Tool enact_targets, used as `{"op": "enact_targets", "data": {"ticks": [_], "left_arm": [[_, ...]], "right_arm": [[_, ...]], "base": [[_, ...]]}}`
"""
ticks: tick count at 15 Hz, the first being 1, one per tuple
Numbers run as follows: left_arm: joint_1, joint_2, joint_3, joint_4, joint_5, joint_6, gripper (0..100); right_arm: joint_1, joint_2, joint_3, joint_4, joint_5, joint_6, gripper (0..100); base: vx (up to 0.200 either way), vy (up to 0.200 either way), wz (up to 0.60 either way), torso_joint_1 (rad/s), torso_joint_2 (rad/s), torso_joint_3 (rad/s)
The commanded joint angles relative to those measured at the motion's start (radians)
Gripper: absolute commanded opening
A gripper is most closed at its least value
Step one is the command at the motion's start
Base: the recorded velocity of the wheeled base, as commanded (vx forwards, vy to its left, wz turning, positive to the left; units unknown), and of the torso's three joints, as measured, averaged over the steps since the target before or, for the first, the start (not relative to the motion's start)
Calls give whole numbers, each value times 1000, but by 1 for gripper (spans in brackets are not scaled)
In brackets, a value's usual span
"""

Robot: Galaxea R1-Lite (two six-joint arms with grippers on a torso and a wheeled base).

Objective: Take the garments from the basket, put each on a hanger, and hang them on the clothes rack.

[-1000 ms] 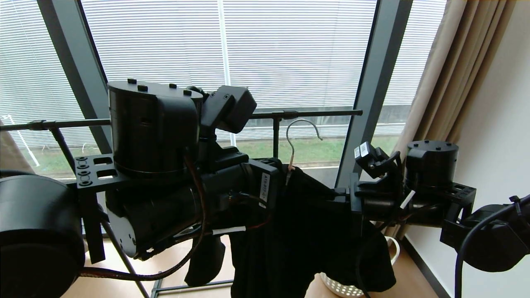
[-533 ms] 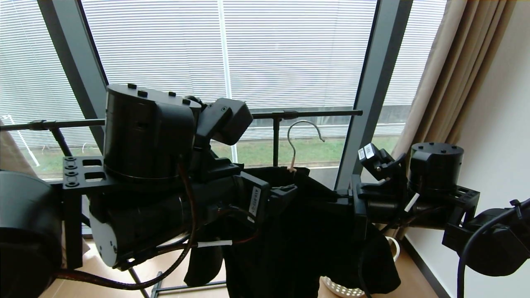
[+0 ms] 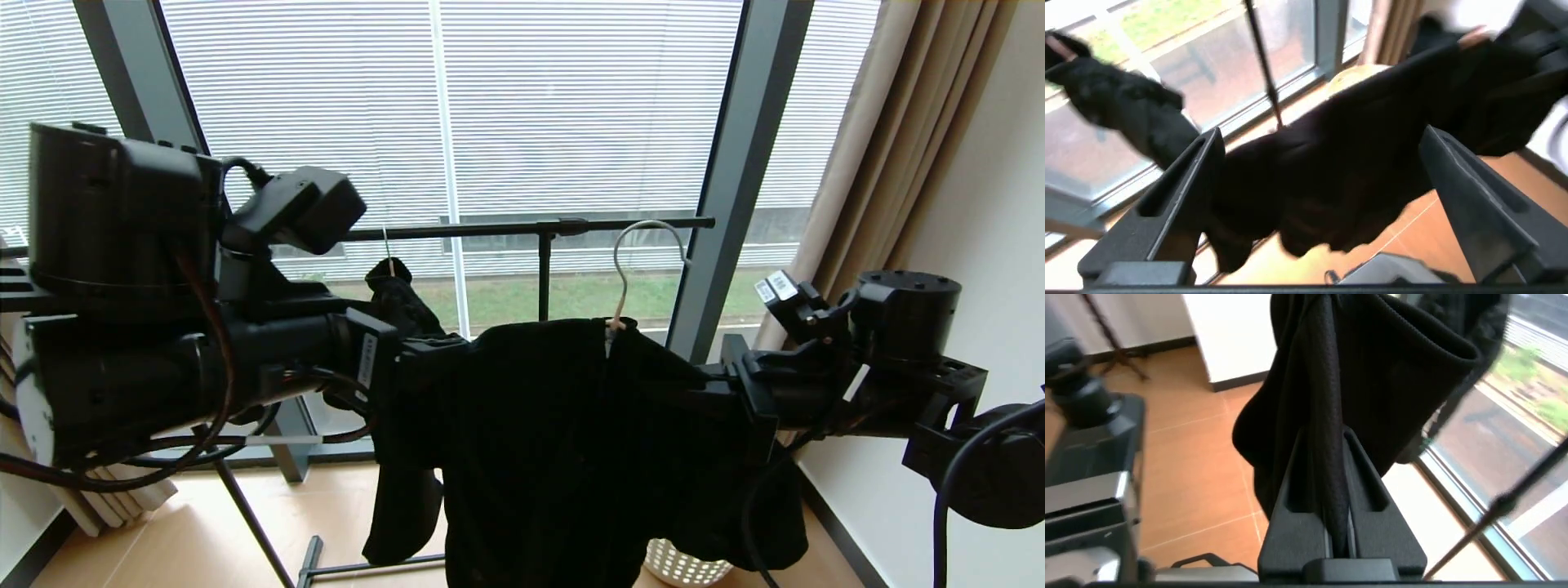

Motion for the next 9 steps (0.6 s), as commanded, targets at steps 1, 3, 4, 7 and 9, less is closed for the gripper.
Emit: {"op": "enact_targets", "data": {"ticks": [1, 3, 4, 7, 9], "left_arm": [[191, -108, 118, -22, -222, 7, 100], [266, -124, 158, -36, -333, 8, 100], [305, -119, 172, -54, -371, 5, 100], [354, -44, 218, -108, -508, -2, 100], [354, 27, 233, -154, -509, -2, 100]], "right_arm": [[-81, -9, -9, -1, 51, -1, 0], [-115, -14, -11, -2, 103, -1, 0], [-133, -12, -5, -25, 140, -1, 0], [-141, -3, 8, -67, 165, 0, 0], [-139, -2, 11, -67, 165, 0, 0]], "base": [[0, 0, 0, 0, 0, 0], [0, 0, 0, 0, 0, 0], [0, 0, 0, 0, 0, 0], [0, 0, 0, 0, 0, 0], [0, 0, 0, 0, 0, 0]]}}
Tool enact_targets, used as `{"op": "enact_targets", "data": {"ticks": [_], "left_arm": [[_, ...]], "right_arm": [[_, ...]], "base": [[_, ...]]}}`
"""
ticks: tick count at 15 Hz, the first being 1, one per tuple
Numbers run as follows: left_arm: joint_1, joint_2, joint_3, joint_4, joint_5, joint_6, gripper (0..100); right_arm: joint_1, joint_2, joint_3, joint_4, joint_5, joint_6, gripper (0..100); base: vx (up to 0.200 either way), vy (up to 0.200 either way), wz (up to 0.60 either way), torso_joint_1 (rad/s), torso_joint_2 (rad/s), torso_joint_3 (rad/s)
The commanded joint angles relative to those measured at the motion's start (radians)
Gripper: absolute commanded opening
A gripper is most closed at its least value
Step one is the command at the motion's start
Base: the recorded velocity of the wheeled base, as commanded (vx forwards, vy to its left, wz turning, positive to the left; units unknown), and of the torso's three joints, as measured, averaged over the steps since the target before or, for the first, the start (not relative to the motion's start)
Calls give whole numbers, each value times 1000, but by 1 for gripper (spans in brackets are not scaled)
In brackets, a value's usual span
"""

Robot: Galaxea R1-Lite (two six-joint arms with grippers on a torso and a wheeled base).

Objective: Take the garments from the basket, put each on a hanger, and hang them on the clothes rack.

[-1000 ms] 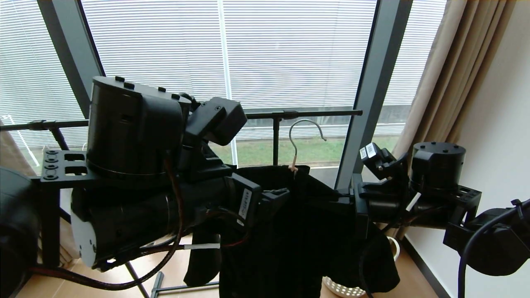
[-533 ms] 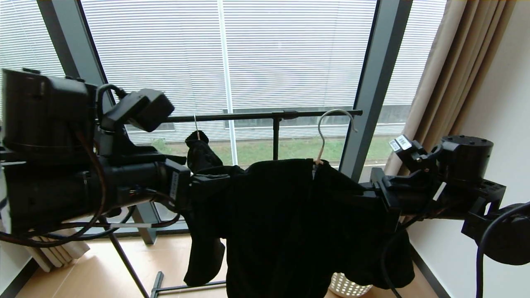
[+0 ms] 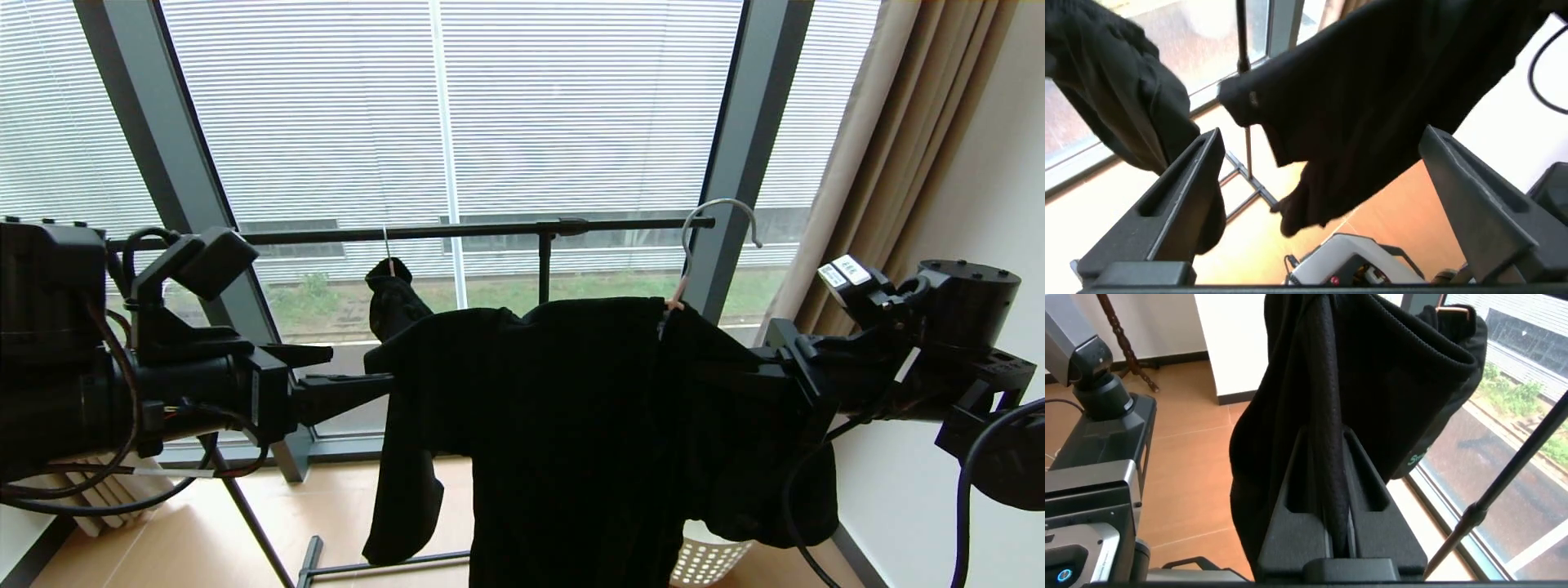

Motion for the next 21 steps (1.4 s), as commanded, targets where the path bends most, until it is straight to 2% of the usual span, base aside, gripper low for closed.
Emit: {"op": "enact_targets", "data": {"ticks": [1, 3, 8, 9, 14, 21], "left_arm": [[4, 122, 34, -81, -4, -3, 100], [6, 173, 42, -146, -2, -9, 100], [6, 211, 33, -175, 1, -81, 100], [6, 210, 33, -175, 1, -92, 0], [35, 193, 36, -175, 3, -95, 0], [167, 134, 103, -175, 0, -115, 0]], "right_arm": [[0, 2, 5, 0, 2, -1, 0], [1, -1, 12, -2, 10, -1, 0], [1, -3, 13, -5, 24, -2, 0], [1, -3, 13, -5, 24, -2, 0], [0, 2, 10, -5, 24, -2, 0], [-23, 8, 1, -5, 28, -1, 0]], "base": [[0, 0, 0, 0, 0, 0], [0, 0, 0, 0, 0, 0], [0, 0, 0, 0, 0, 0], [0, 0, 0, 0, 0, 0], [0, 0, 0, 0, 0, 0], [0, 0, 0, 0, 0, 0]]}}
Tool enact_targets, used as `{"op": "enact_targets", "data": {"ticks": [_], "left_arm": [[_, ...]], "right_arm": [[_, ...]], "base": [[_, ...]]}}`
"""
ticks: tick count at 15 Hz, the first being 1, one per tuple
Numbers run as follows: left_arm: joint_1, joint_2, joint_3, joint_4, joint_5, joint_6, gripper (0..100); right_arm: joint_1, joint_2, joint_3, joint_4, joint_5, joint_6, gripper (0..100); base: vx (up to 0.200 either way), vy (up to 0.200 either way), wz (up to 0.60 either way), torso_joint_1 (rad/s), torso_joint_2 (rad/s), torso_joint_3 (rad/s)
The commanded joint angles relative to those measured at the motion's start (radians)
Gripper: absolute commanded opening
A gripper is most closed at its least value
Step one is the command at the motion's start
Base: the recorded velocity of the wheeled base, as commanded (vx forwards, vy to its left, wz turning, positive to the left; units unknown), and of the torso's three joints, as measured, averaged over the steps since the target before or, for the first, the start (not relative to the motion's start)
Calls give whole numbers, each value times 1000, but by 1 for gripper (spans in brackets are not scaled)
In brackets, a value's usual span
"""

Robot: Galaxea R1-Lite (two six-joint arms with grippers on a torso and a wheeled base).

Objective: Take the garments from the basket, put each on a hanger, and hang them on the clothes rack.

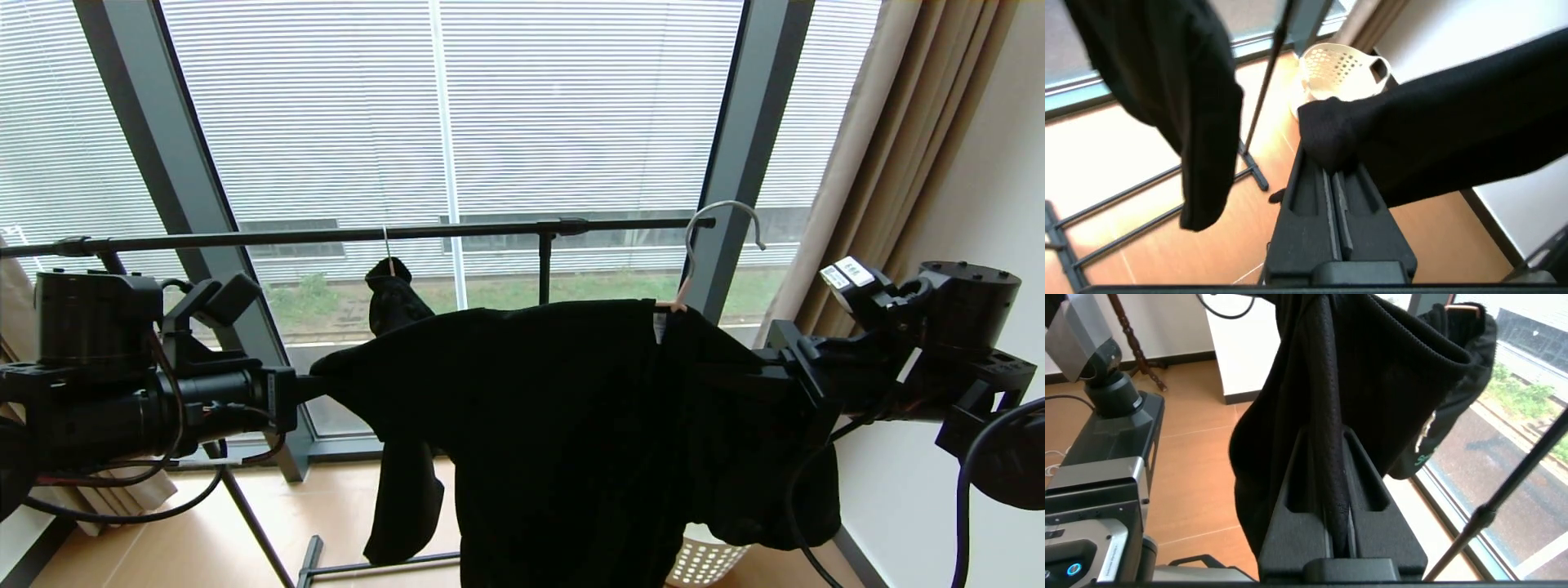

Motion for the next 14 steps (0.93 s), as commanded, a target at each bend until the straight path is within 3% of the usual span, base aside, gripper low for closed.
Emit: {"op": "enact_targets", "data": {"ticks": [1, 14], "left_arm": [[28, -26, 17, 0, 0, -1, 0], [128, -44, 77, 0, -51, -3, 0]], "right_arm": [[-12, 4, -2, 0, 2, 0, 0], [-58, 10, -21, 0, 85, 4, 0]], "base": [[0, 0, 0, 0, 0, 0], [0, 0, 0, 0, 0, 0]]}}
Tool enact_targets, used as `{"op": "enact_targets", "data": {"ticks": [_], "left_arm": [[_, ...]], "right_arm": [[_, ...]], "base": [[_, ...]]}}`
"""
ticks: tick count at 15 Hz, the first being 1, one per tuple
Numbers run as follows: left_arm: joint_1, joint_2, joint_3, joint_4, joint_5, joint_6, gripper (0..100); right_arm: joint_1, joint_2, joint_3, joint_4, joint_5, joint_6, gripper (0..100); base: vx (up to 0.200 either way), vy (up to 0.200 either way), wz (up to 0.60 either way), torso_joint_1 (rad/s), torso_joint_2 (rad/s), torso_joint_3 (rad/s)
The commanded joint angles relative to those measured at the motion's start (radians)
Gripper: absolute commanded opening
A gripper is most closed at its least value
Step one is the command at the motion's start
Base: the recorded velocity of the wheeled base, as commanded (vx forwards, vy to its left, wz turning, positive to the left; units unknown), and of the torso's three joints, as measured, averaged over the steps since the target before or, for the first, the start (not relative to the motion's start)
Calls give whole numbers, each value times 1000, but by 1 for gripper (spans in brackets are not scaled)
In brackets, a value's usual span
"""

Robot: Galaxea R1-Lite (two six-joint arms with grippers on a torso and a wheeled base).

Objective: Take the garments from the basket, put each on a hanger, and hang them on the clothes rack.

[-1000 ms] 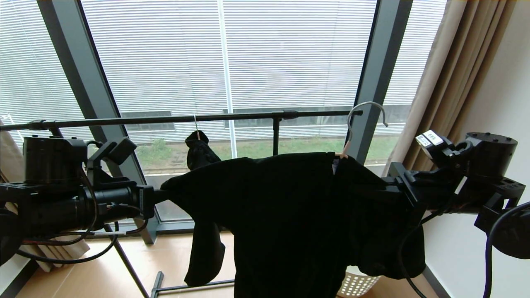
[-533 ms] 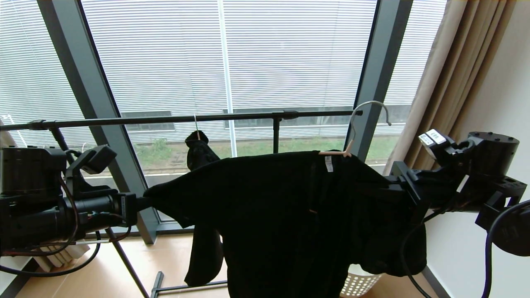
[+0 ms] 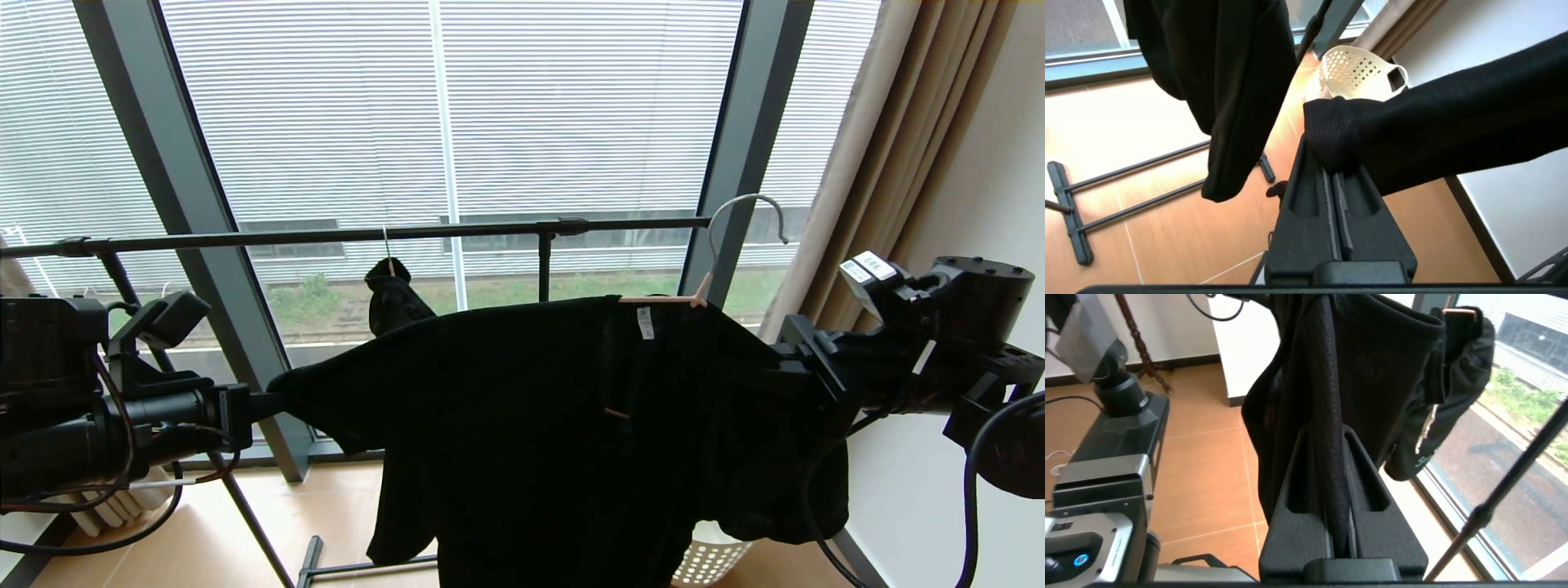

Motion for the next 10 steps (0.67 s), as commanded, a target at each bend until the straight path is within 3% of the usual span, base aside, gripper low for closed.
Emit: {"op": "enact_targets", "data": {"ticks": [1, 5, 6, 8, 10], "left_arm": [[4, -1, 4, 0, 0, -1, 0], [1, -13, 20, -2, -3, 3, 0], [3, -13, 23, -9, -9, 3, 100], [3, -14, 33, -37, -11, 1, 100], [7, -37, 50, -57, -75, 1, 100]], "right_arm": [[-3, 4, -2, 0, 1, -3, 0], [-1, 5, -2, 0, 1, -1, 0], [-1, 5, -2, 0, 1, -3, 0], [-1, 8, -3, 0, 1, -3, 0], [-1, 19, -8, 1, 1, 3, 0]], "base": [[0, 0, 0, 0, 0, 0], [0, 0, 0, 0, 0, 0], [0, 0, 0, 0, 0, 0], [0, 0, 0, 0, 0, 0], [0, 0, 0, 0, 0, 0]]}}
